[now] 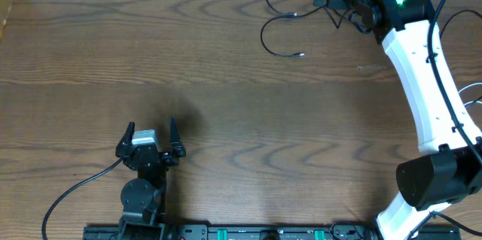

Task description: Untangle cables

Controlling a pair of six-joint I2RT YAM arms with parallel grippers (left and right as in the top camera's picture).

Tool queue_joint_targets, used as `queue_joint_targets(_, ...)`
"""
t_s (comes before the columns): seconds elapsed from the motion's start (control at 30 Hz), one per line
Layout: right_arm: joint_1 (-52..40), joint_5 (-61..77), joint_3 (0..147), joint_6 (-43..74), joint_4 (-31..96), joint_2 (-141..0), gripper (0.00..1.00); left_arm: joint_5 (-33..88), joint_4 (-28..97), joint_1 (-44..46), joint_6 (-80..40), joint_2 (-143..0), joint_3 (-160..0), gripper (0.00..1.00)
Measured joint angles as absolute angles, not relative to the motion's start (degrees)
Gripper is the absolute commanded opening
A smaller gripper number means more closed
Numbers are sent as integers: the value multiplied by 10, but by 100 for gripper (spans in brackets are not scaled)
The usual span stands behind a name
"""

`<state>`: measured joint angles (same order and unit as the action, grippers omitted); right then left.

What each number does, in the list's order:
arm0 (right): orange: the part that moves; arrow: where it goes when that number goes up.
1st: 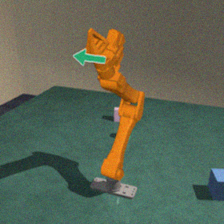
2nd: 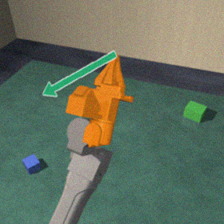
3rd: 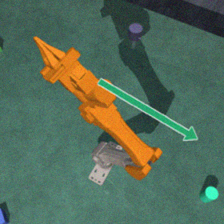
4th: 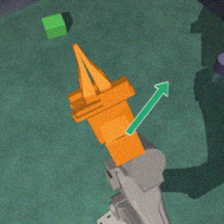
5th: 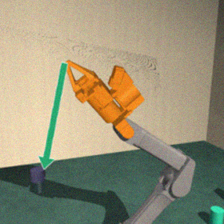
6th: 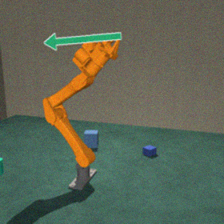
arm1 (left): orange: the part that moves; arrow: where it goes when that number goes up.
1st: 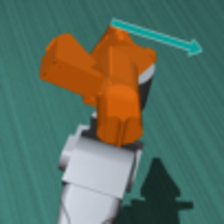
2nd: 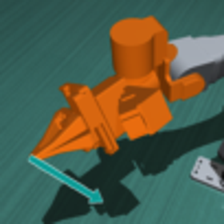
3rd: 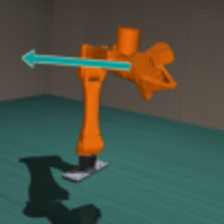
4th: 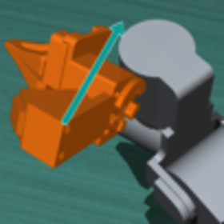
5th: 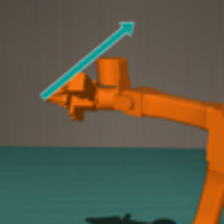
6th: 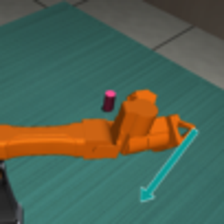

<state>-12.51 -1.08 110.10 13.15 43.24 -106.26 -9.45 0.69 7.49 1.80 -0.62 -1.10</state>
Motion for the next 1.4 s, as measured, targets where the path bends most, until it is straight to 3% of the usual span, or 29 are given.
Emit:
queue_joint_targets(1.03,-143,-12,1101,131,435,-1063,99,-95,7,75,18,-6,-11,89)
queue_joint_targets(1.4,-182,-79,1101,139,432,-1064,99,-95,7,75,18,-6,-11,89)
